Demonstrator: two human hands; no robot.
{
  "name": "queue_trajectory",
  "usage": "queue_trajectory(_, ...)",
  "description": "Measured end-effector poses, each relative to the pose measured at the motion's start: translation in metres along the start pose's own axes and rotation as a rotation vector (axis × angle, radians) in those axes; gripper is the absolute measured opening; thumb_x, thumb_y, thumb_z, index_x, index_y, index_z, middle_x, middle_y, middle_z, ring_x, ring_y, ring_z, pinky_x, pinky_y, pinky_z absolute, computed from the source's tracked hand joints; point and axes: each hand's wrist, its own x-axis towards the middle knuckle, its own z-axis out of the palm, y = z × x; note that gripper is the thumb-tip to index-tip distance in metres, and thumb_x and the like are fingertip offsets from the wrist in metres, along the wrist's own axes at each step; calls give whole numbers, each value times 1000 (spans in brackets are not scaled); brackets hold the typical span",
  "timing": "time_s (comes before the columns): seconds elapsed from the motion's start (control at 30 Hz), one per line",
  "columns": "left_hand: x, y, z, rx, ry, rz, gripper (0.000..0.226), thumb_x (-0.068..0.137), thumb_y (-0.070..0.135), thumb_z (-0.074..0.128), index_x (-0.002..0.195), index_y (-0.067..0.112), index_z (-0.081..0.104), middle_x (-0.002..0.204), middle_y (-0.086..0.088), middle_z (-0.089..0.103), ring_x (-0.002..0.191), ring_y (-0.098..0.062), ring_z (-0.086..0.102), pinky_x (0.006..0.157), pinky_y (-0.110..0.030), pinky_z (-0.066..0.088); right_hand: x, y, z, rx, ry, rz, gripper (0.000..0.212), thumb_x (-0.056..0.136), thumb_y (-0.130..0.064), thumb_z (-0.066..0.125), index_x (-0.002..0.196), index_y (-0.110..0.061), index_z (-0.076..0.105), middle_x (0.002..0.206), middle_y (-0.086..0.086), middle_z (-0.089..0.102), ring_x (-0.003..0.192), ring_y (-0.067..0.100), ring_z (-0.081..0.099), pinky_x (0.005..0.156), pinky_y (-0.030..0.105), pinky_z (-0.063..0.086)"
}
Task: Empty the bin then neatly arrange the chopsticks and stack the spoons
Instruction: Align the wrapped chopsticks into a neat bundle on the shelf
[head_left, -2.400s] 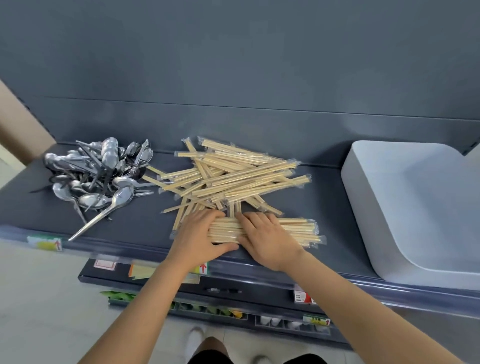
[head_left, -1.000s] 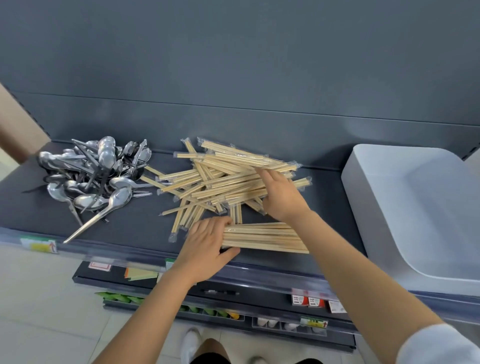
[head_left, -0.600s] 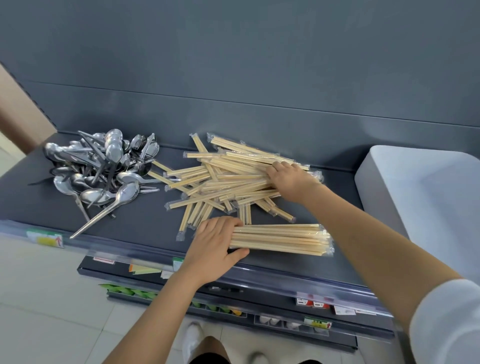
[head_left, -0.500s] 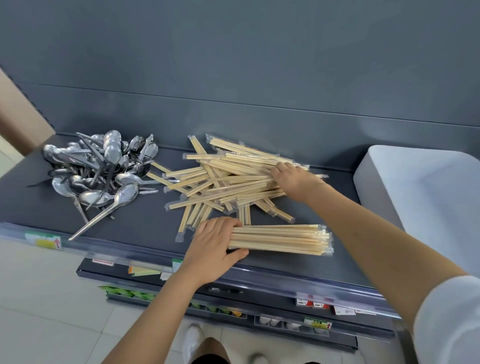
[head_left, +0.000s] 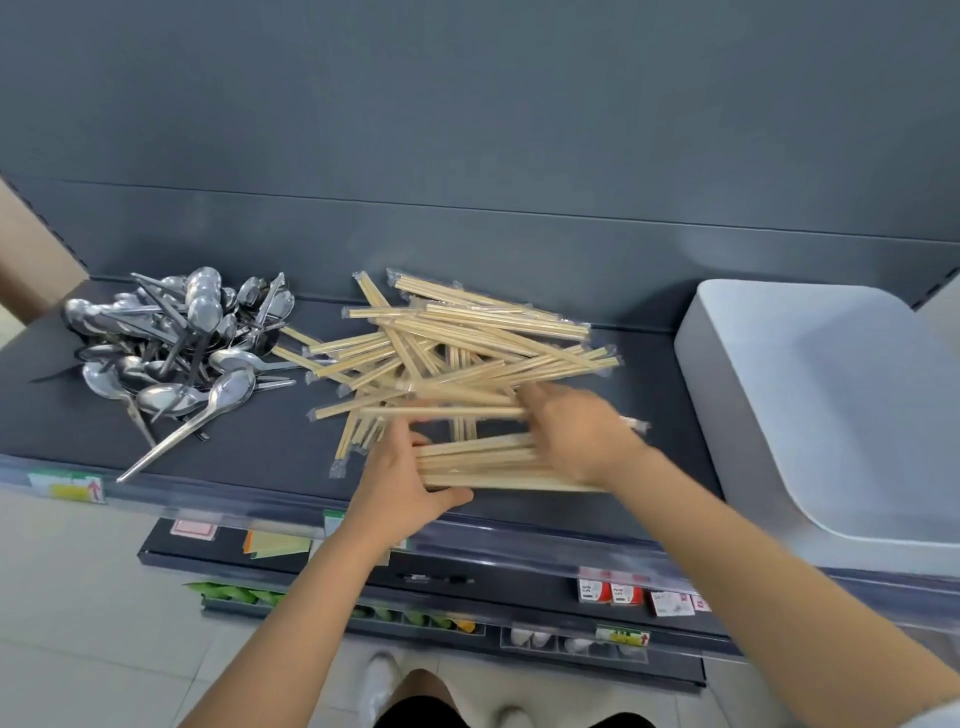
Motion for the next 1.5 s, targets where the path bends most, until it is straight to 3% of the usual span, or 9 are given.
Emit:
queue_trajectory(0.13,-2,5,-1,-153,35,-31,117,46,21,96,132,33,17,138,9,27,114,-7,49,90,-5,37,-8,-5,17,4,14,-44,38,94,-26,34,126,-10,45,117,9,58,106,29,51,85,38,40)
queue_trajectory(0.27,-4,4,-2,-224,66,-49,138,42,15,97,141,28,1,132,6,33,117,0,40,98,-12,29,-15,-8,19,18,25,-71,75,78,-61,6,117,-13,50,110,7,58,100,26,52,83,36,37)
queue_trajectory(0.4,-4,1,2,-240,62,-50,143,42,18,97,145,19,-3,134,2,34,111,-5,51,94,-25,45,-16,-12,7,46,-158,-76,105,62,-92,25,132,-16,43,128,1,49,117,22,45,100,36,33)
queue_trajectory(0.53,-2,-1,2,-231,68,-41,139,39,20,98,141,20,4,131,6,34,108,-7,53,88,-15,43,-14,-14,7,-100,-274,-134,100,67,-81,54,135,-11,33,138,4,42,125,25,42,102,40,36)
queue_trajectory(0.8,-2,-4,3,-271,70,-54,136,43,17,97,140,30,2,131,7,37,112,-3,53,86,-17,44,-12,10,7,110,-213,-105,84,76,-72,55,138,-18,40,123,1,52,110,20,51,89,34,45)
queue_trajectory(0.97,-2,-4,0,-279,50,-59,133,47,20,96,139,30,1,131,9,33,112,2,49,87,-12,40,-22,14,10,-172,39,-26,112,62,-90,-10,105,-17,63,94,-1,59,89,19,55,78,30,37)
queue_trajectory(1.13,0,-6,1,-253,46,-67,144,47,22,96,144,25,-10,135,9,31,116,-3,47,82,1,33,-23,18,21,-34,38,53,75,87,-71,9,107,-22,63,98,-3,57,96,20,56,85,32,40)
queue_trajectory(1.37,-3,1,-2,-264,82,-75,158,43,22,97,145,34,-24,139,9,28,116,2,46,97,-14,31,-27,24,24,119,77,107,42,97,-50,37,107,-21,66,95,-1,62,92,20,56,81,33,43)
queue_trajectory(1.5,-4,3,-2,-230,121,-70,152,40,25,97,149,26,-8,147,1,18,125,-9,37,105,-22,31,-22,9,21,178,54,30,26,96,-25,46,105,-11,66,96,7,63,92,28,57,80,37,47)
